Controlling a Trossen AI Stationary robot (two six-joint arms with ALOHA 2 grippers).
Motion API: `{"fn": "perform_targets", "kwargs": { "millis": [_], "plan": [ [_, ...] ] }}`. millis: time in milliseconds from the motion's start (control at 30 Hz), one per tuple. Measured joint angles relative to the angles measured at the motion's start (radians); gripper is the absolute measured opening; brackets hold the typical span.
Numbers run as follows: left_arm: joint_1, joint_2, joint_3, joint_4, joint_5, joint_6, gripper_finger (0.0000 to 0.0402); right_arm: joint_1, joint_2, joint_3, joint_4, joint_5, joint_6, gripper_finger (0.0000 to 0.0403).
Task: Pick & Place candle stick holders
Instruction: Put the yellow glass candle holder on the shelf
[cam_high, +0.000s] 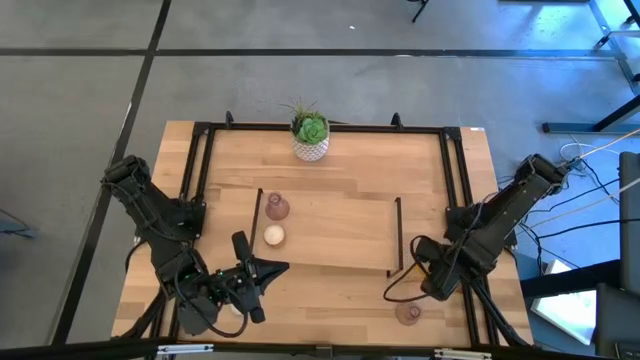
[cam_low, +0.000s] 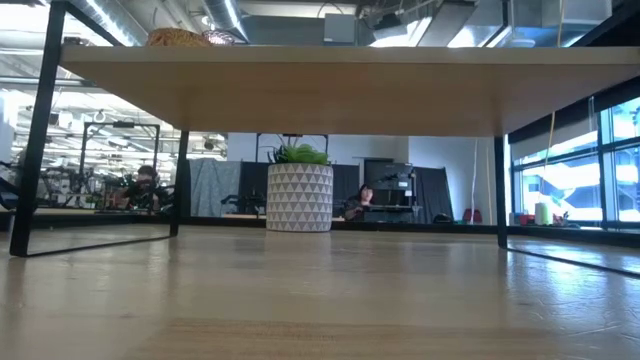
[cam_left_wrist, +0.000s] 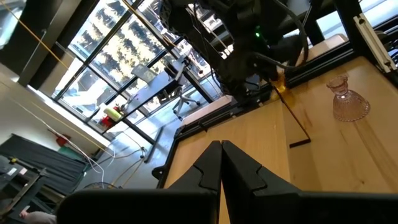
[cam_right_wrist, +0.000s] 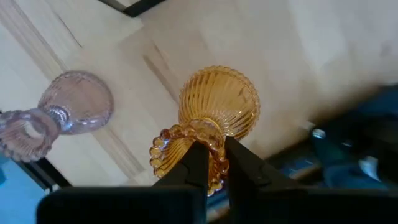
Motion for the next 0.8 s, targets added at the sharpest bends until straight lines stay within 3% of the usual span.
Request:
{"fn": "perform_targets", "kwargs": {
  "millis": [200, 500, 800],
  "plan": [
    [0.012, 0.000, 0.000, -0.002, 0.020, -0.003, 0.0002, -0.006, -0.002, 0.194, -0.250, 0.060, -0.004, 0.0031],
    [0.051, 0.000, 0.000, -0.016, 0.084, -0.014, 0.0002, -0.070, -0.021, 0.492, -0.234, 0.230, -0.264, 0.0030],
    [0.058, 0.000, 0.000, -0.026, 0.102, -0.026, 0.0002, -0.207, -0.021, 0.617, -0.234, 0.233, -0.490, 0.0030]
  ]
}}
